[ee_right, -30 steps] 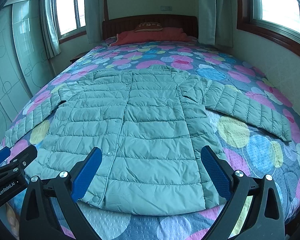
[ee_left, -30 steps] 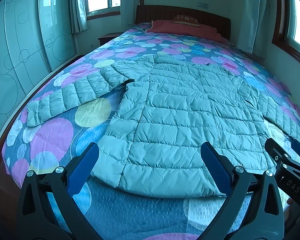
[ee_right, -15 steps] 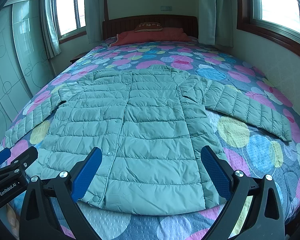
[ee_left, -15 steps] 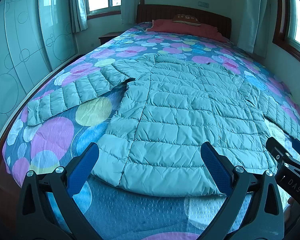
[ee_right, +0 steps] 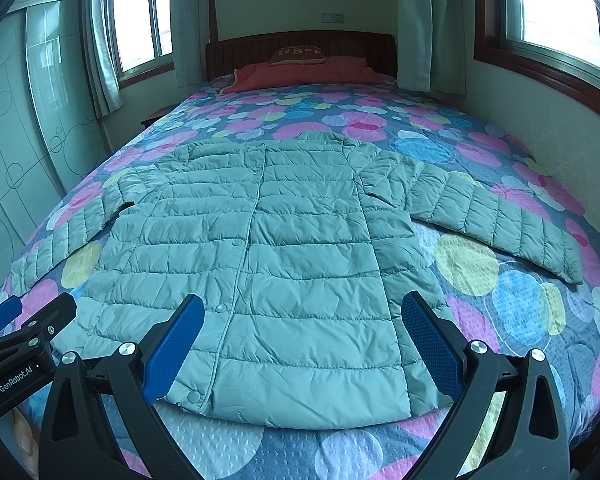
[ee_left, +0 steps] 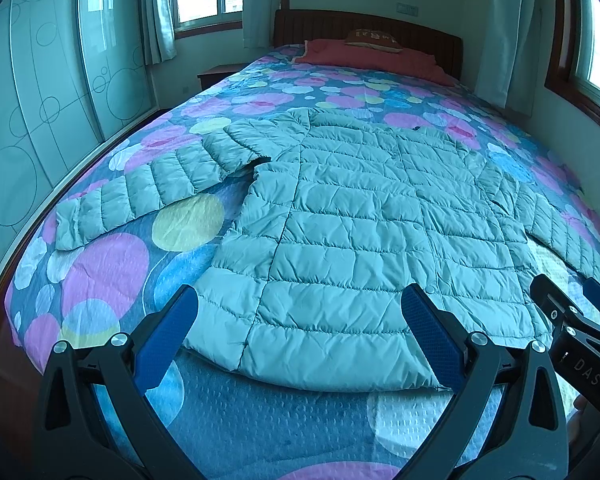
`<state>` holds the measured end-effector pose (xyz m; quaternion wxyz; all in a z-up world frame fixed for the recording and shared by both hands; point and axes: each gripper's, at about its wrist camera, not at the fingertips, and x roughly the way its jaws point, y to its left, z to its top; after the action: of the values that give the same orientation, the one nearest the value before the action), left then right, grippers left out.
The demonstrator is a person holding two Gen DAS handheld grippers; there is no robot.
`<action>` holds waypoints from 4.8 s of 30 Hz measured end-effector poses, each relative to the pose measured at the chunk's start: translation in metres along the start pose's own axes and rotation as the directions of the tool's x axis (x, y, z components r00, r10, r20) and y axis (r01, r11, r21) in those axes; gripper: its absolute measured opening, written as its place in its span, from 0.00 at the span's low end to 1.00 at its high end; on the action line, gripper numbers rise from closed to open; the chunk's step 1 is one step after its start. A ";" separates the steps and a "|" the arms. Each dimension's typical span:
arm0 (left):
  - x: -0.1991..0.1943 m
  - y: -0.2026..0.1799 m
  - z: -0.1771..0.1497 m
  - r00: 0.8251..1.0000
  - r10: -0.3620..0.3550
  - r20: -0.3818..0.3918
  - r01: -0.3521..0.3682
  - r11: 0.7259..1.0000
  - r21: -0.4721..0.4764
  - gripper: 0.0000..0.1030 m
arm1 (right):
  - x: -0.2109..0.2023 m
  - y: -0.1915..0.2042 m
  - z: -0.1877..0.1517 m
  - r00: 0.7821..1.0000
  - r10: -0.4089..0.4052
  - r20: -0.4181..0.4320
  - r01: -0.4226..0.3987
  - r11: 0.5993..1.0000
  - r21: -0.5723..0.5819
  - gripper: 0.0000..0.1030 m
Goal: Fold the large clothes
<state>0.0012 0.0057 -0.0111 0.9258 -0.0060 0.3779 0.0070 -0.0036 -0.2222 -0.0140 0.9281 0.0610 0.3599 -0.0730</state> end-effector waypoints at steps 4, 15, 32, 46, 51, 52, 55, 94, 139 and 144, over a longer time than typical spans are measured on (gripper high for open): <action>0.000 0.000 0.000 1.000 0.000 -0.002 0.000 1.000 -0.001 0.98 | -0.001 -0.001 0.001 1.000 0.000 -0.001 0.000 1.000 0.002 0.95; 0.000 0.000 0.000 1.000 0.001 -0.001 -0.001 1.000 -0.001 0.98 | -0.002 0.003 -0.002 1.000 -0.001 0.003 0.001 1.000 -0.004 0.95; 0.000 0.000 0.000 1.000 0.001 -0.003 -0.001 1.000 -0.002 0.98 | -0.003 0.005 -0.002 1.000 -0.001 0.005 0.001 1.000 -0.006 0.95; 0.028 0.035 0.001 0.982 -0.116 -0.151 0.091 0.982 -0.163 0.95 | 0.008 -0.010 -0.004 0.999 0.017 -0.031 -0.015 0.999 0.044 0.95; 0.051 0.063 0.001 0.978 -0.098 -0.184 0.052 0.969 -0.242 0.62 | 0.019 -0.041 -0.002 0.998 0.054 -0.027 -0.050 0.989 0.140 0.76; 0.055 0.069 0.000 0.979 -0.079 -0.186 0.031 0.968 -0.249 0.58 | 0.022 -0.048 -0.001 0.998 0.049 -0.031 -0.044 0.987 0.154 0.46; 0.066 0.090 0.001 0.983 -0.022 -0.185 -0.030 0.961 -0.274 0.45 | 0.036 -0.071 0.000 0.996 0.052 -0.066 -0.036 0.974 0.222 0.44; 0.131 0.218 -0.006 0.913 0.352 -0.204 -0.407 0.768 -0.494 0.80 | 0.098 -0.410 -0.049 0.949 -0.230 0.218 -0.125 0.362 0.924 0.13; 0.146 0.222 -0.007 0.879 0.416 -0.235 -0.477 0.752 -0.455 0.98 | 0.243 0.138 0.102 0.811 0.517 -0.275 -0.550 0.833 -0.056 0.59; 0.146 0.222 -0.007 0.878 0.417 -0.234 -0.478 0.752 -0.454 0.98 | 0.192 0.090 0.108 0.821 0.545 -0.171 -0.560 0.827 -0.050 0.59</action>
<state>0.0967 0.2284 -0.1193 0.8391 -0.1548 0.4074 0.3255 0.2237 -0.1698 -0.0589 0.8815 0.1222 0.3984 0.2219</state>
